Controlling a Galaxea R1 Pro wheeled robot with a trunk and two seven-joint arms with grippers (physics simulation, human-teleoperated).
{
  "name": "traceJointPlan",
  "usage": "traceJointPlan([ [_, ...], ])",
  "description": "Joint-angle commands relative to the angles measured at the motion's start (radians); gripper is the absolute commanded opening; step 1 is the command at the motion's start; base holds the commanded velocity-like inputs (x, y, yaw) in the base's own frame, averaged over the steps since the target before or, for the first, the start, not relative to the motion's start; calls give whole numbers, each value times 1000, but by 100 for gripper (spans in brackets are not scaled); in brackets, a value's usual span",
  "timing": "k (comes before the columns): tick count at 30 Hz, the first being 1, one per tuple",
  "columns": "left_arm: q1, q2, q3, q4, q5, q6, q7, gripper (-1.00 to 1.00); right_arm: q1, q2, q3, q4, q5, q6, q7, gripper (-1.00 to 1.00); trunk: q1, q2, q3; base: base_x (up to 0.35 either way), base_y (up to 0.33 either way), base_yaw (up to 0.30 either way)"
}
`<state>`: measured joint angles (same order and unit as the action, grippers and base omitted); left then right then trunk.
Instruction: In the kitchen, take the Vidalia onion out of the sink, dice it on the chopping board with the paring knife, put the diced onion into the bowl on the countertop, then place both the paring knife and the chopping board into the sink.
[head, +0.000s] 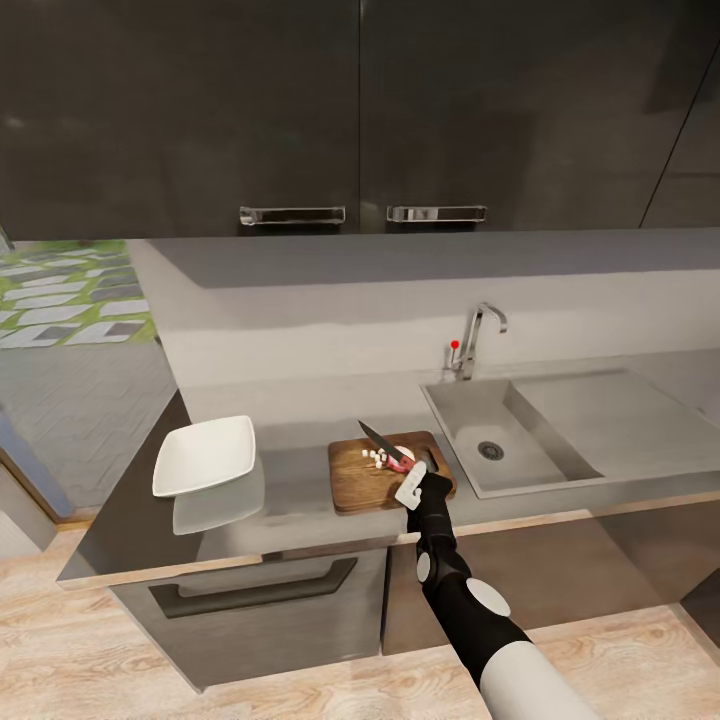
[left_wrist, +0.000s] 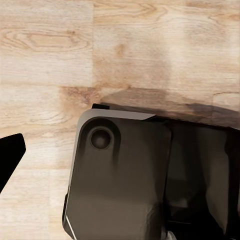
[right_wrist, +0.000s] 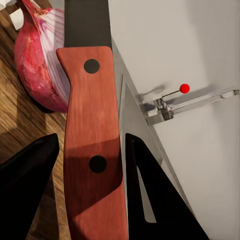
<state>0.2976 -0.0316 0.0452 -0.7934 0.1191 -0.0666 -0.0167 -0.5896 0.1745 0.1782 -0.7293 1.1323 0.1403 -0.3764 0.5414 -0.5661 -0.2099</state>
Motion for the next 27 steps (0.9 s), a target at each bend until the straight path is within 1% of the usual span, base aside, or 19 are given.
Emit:
traceJointPlan([
  [1,0,-1,2,-1,10,-1,-2,100,-1,0,3,1,11,10,-4,-100,0,-1,-1,0,0,0],
  [7,0,-2,1,-3,8,-1,-2,100,-1,0,3,-1,11,10,-5,-100,0,-1,-1,0,-9,0],
  [14,0,-2,1,-3,8,-5,-2,100,-1,0,3,-1,11,10,-6,-100,0,-1,-1,0,-155,0],
  [21,0,-2,1,-3,8,-4,-2,100,-1,0,3,-1,11,10,-6,-100,0,-1,-2,0,-13,0],
  [27,0,-2,1,-3,8,-4,-2,100,-1,0,3,-1,11,12,-6,-100,0,-1,-10,0,0,0],
])
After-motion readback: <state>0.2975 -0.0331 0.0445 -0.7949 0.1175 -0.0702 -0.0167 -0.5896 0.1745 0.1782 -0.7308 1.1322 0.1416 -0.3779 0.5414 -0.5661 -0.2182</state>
